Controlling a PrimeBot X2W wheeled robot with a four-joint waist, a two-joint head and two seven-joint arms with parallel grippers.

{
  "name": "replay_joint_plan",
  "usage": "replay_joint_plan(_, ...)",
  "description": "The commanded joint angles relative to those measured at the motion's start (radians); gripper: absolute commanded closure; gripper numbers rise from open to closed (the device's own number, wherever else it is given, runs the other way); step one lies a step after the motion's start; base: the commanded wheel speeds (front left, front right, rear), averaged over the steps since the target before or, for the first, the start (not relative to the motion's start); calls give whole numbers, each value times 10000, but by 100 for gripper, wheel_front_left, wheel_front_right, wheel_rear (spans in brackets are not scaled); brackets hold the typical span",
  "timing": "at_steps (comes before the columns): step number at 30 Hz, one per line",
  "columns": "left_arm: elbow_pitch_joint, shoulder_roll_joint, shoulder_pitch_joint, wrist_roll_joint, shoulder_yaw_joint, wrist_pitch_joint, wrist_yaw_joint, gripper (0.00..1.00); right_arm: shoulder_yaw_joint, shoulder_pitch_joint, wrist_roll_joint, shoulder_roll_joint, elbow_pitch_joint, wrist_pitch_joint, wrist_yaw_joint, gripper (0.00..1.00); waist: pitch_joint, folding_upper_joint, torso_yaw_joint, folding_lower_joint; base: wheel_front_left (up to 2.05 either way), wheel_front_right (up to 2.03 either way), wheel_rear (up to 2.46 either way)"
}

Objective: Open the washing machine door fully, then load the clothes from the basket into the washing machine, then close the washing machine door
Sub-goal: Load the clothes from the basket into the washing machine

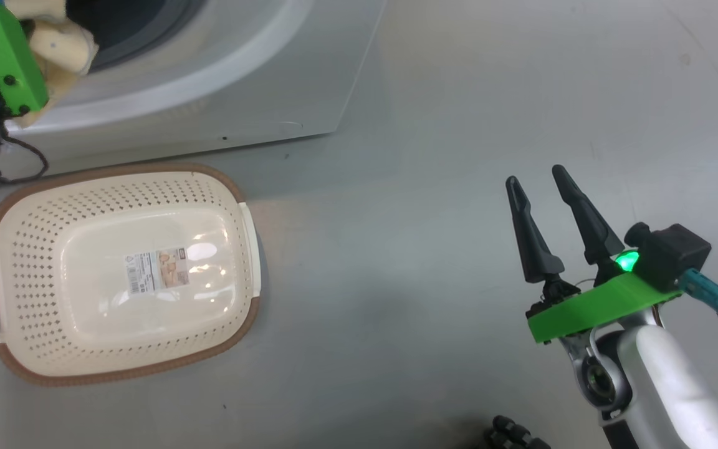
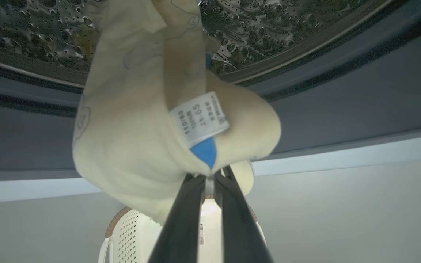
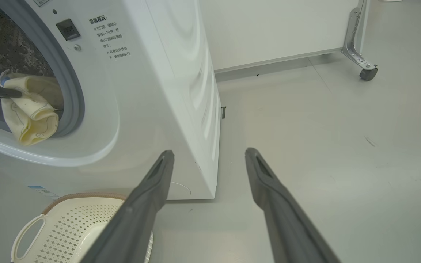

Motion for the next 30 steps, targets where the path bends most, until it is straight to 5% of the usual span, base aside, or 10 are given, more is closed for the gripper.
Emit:
replay_joint_plan(1,-651,686,-262,43,531,60,203,100,234,71,17,-38,-317,-18,2,0,128,0,-115,0,0,0,0)
replay_joint_plan(15,126,1440,-1178,1387,772,-1890,886,100,608,-405,348,40,-119,-224,2,0,1012,0,-837,0,0,0,0)
replay_joint_plan(30,1446,2211,-3527,2440,788,-5494,287,100,1146,-1004,843,195,203,-325,2,0,2051,0,-1855,0,0,0,0)
